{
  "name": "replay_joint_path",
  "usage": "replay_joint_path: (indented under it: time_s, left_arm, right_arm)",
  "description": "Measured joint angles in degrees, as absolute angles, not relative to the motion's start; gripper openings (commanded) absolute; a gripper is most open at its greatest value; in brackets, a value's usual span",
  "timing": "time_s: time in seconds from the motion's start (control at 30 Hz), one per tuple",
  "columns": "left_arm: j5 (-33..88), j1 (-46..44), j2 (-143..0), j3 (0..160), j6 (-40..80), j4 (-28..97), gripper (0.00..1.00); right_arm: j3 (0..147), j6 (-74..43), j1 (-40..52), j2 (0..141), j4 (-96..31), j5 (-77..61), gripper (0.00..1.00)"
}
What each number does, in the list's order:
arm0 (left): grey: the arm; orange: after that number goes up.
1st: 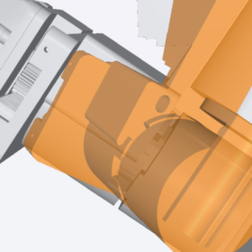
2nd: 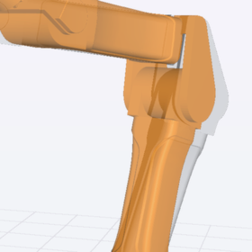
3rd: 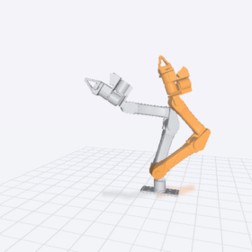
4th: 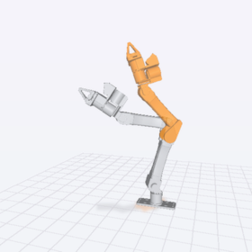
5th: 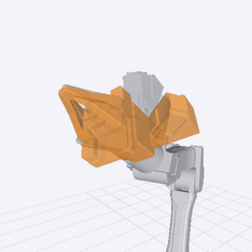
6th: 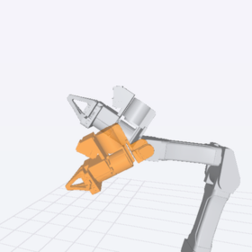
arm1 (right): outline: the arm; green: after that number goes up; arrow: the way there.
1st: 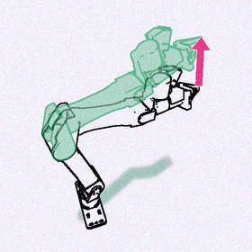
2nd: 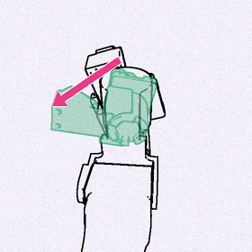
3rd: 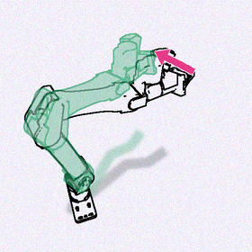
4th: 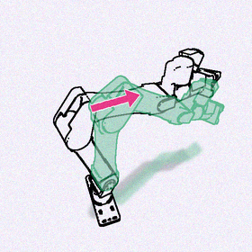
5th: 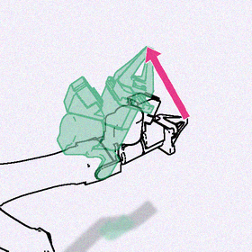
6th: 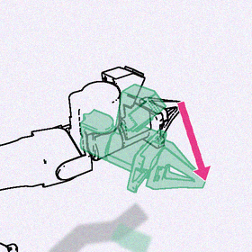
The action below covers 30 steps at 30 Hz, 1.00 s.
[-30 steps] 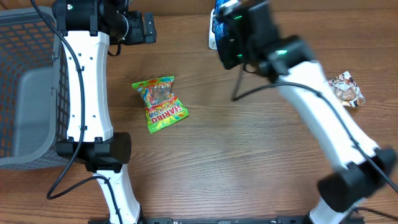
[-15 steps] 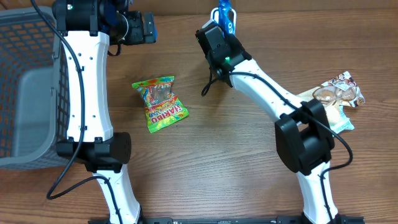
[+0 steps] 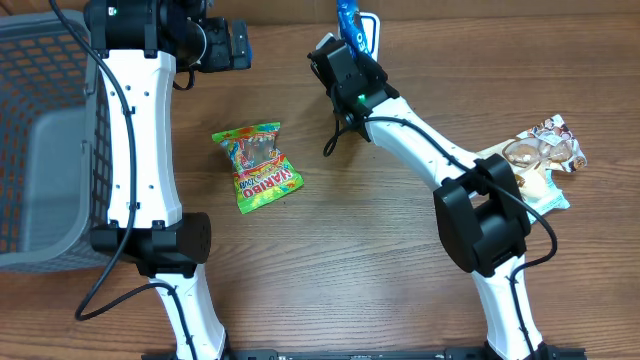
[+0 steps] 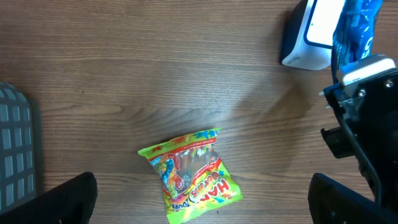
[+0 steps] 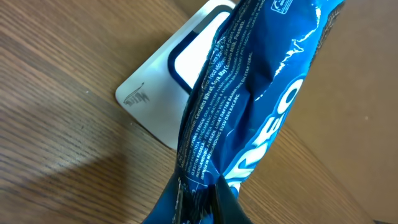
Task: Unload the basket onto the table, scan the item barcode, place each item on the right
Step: 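Hold the Oreo pack barcode against the scanner with the right gripper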
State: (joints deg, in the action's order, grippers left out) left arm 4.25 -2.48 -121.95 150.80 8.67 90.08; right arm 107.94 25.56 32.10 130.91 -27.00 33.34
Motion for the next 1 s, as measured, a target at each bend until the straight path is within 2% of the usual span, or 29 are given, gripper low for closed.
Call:
replay_joint_path:
  time_s: [1.0]
  left_arm:
    - [4.25, -2.48, -121.97, 150.80, 8.67, 90.06, 1.00]
  right_arm:
    - [107.94, 24.18, 29.71, 131.70, -31.11, 28.45, 0.04]
